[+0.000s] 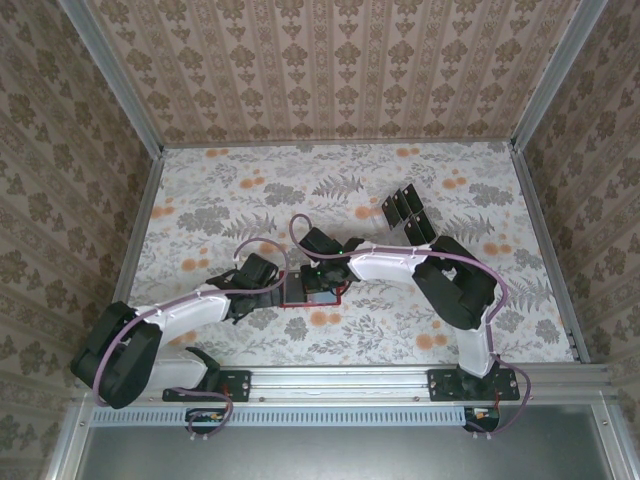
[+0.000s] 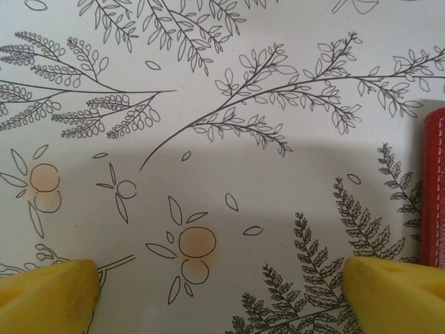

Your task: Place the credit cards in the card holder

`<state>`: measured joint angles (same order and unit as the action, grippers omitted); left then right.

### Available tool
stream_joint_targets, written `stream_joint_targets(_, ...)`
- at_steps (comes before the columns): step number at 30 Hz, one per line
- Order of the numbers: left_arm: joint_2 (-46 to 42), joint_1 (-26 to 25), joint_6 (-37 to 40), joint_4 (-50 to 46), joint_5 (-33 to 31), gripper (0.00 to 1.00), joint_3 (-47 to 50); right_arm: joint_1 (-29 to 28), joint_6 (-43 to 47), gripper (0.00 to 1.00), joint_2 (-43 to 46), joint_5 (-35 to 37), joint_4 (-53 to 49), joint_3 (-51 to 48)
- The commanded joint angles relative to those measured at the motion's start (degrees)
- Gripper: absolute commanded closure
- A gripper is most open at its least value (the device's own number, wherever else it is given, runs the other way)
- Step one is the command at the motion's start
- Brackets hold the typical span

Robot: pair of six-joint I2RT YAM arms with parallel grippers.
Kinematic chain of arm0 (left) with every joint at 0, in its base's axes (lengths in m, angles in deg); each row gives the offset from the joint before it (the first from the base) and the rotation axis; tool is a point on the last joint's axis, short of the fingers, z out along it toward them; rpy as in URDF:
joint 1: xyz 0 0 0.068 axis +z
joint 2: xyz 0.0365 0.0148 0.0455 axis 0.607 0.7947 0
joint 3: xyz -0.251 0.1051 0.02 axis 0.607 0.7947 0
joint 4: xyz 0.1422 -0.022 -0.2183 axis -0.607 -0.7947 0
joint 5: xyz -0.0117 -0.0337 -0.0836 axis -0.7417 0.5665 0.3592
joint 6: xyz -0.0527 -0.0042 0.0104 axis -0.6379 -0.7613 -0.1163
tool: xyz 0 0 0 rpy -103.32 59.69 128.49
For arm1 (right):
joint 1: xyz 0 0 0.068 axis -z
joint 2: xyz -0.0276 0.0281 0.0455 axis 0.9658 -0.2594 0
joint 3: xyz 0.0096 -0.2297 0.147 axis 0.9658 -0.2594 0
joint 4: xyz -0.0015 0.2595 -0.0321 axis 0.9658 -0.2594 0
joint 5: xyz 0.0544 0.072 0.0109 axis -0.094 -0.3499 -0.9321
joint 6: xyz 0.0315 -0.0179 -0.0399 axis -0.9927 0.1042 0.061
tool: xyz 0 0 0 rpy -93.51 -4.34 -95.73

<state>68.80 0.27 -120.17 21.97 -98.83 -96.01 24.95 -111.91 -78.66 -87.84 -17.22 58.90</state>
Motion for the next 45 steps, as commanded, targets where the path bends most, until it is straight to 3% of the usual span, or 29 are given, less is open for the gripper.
stream_joint_targets(1,4.1,0.1,-1.3,4.6,4.7,0.00,2.0,-0.7,0.1,1.00,-1.5,-1.1,-0.8,2.1)
stream_joint_targets(17,5.6,-0.7,-1.4,5.6,5.2,0.00,2.0,-1.4,0.2,1.00,-3.5,-5.5,0.3,4.4)
stream_joint_targets(24,1.8,-0.6,-1.4,2.9,4.1,0.00,1.1,-1.1,0.4,1.00,-2.5,-5.1,0.0,3.2)
stream_joint_targets(27,-1.5,0.1,-1.2,0.6,3.0,0.00,0.4,-0.8,0.1,0.90,-0.6,-4.3,0.6,1.7)
stream_joint_targets(34,-8.9,3.3,-0.6,-3.3,2.3,0.00,-0.4,0.0,-0.3,0.80,3.9,-3.3,1.6,-0.8)
stream_joint_targets(42,-11.1,4.3,1.0,-4.7,3.7,0.00,-1.1,0.4,0.3,0.78,6.0,-2.2,0.9,-1.6)
stream_joint_targets(45,-11.3,4.4,2.0,-3.0,6.0,0.00,-0.9,1.3,1.1,0.65,7.0,-0.8,-0.1,-2.3)
